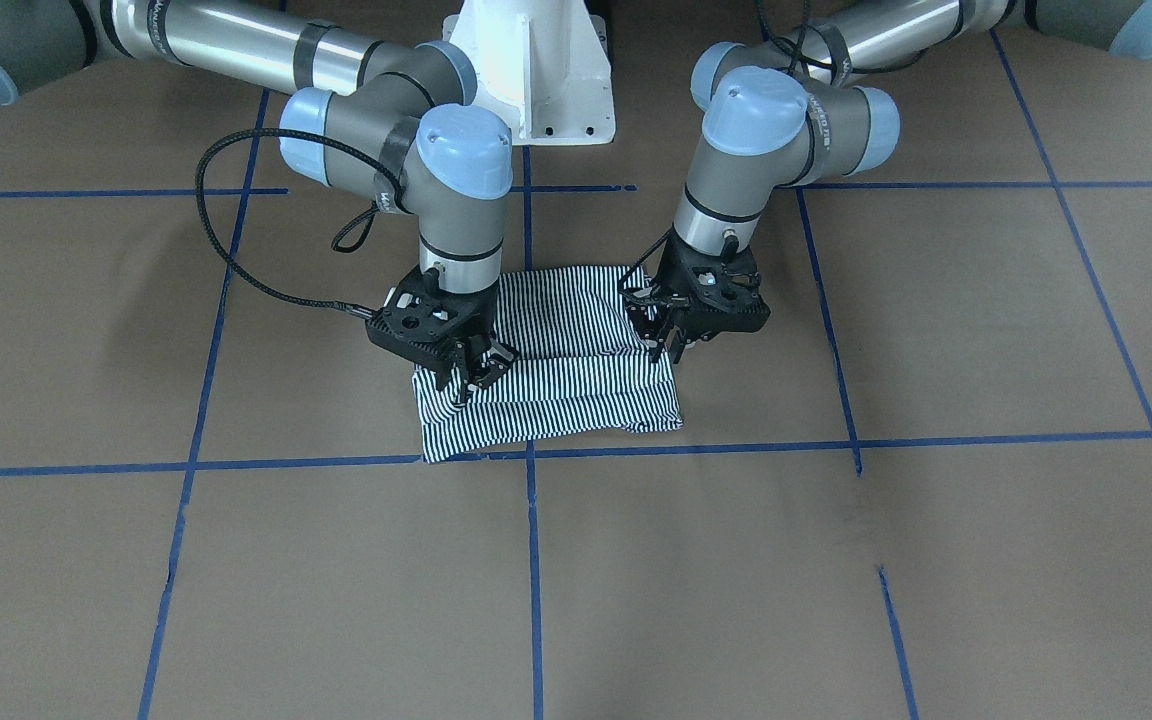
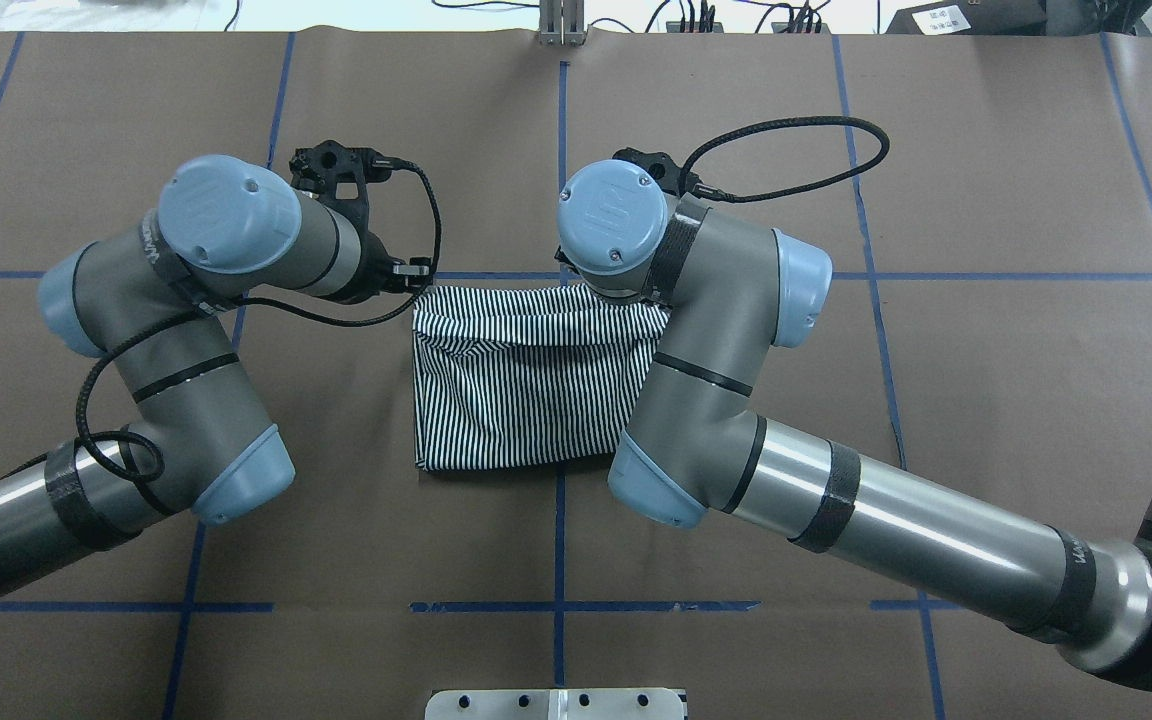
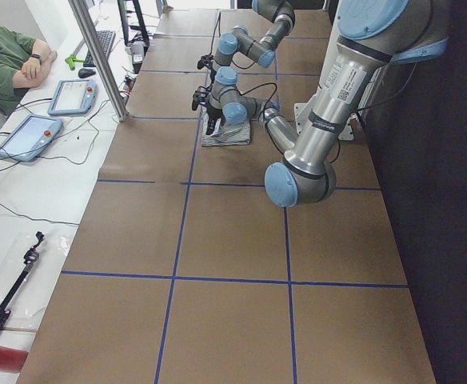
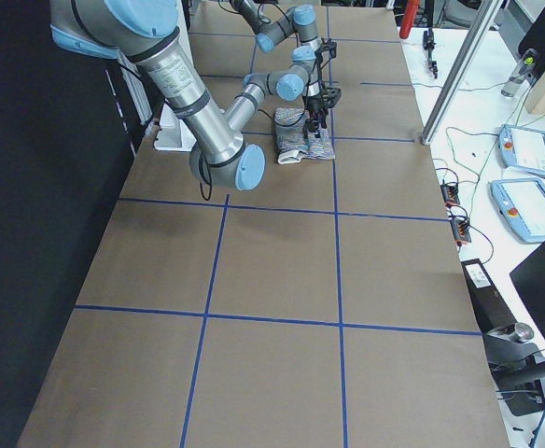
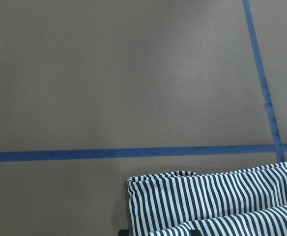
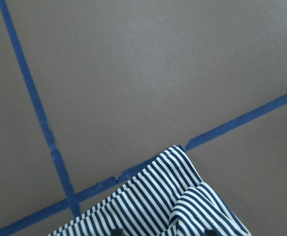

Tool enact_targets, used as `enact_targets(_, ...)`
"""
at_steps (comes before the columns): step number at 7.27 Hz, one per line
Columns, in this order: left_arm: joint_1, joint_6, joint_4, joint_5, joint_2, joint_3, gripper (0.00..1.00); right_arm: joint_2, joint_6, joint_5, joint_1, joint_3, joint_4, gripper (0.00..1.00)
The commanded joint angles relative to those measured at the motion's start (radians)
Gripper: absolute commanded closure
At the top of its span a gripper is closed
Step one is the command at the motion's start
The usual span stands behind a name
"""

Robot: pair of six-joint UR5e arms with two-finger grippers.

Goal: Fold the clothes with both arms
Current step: 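Raise both grippers away from the folded shirt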

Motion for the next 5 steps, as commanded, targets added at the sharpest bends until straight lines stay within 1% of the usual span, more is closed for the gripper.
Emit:
enact_targets(1, -0.016, 0.027, -0.004, -0.001, 0.003, 0.0, 0.0, -0.024, -0.108, -0.118, -0.131, 0.037, -0.001, 0.0)
enact_targets(2, -0.016, 0.026, -0.004, -0.001, 0.003, 0.0, 0.0, -0.038, -0.211, -0.155, -0.168, 0.031, -0.001, 0.0)
enact_targets(5, -0.016, 0.023, -0.004, -0.001, 0.005, -0.003, 0.0, -0.033, -0.288, -0.181, -0.165, -0.027, 0.0, 0.0)
